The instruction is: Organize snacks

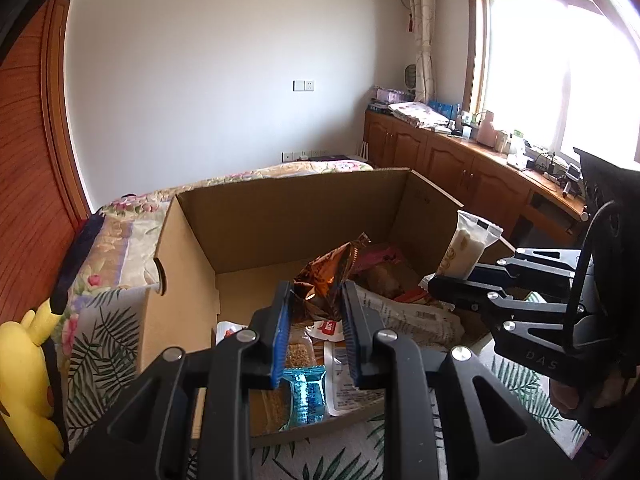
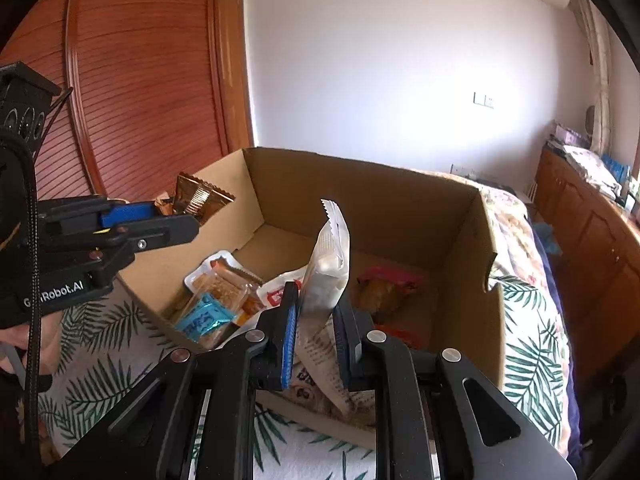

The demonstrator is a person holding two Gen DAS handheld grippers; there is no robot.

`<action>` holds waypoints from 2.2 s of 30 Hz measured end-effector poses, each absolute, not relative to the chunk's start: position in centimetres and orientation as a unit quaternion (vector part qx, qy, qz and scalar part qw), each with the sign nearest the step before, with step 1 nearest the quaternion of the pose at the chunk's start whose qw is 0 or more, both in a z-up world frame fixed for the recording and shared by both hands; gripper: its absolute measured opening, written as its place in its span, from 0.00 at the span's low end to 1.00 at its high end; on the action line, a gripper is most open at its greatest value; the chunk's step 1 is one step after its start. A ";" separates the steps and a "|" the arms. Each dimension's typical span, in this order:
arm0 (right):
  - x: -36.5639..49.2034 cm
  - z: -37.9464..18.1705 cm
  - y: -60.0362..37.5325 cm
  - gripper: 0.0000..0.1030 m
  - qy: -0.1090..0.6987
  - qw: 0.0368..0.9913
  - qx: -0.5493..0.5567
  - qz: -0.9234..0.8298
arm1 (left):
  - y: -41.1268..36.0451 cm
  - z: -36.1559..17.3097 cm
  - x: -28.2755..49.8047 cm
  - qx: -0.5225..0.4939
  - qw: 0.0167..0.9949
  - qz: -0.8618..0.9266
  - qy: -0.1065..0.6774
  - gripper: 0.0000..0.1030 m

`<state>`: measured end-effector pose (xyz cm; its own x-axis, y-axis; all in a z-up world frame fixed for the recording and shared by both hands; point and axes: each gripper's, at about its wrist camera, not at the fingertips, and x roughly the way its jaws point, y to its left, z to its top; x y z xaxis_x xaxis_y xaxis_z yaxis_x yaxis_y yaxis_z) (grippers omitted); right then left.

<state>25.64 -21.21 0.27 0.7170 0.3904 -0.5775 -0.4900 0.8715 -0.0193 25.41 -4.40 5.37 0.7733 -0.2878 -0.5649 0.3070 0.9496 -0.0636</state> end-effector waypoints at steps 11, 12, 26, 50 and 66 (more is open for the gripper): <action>26.6 -0.2 -21.1 0.20 0.297 0.923 -0.079 0.231 | -5.1 4.2 25.9 0.028 0.941 -0.153 0.300 0.31; 26.6 -0.2 -21.2 0.20 0.296 0.924 -0.079 0.229 | -5.1 4.2 25.8 0.029 0.942 -0.151 0.299 0.34; 23.4 1.1 -21.7 0.22 0.280 0.930 -0.073 0.225 | -5.1 5.6 21.8 0.026 0.947 -0.143 0.288 0.40; 13.1 3.2 -23.3 0.78 0.227 0.955 -0.058 0.181 | -4.3 7.9 10.6 0.029 0.965 -0.111 0.234 0.71; 8.4 3.6 -23.4 1.00 0.202 0.965 -0.037 0.161 | -3.1 7.7 6.5 0.018 0.971 -0.089 0.222 1.00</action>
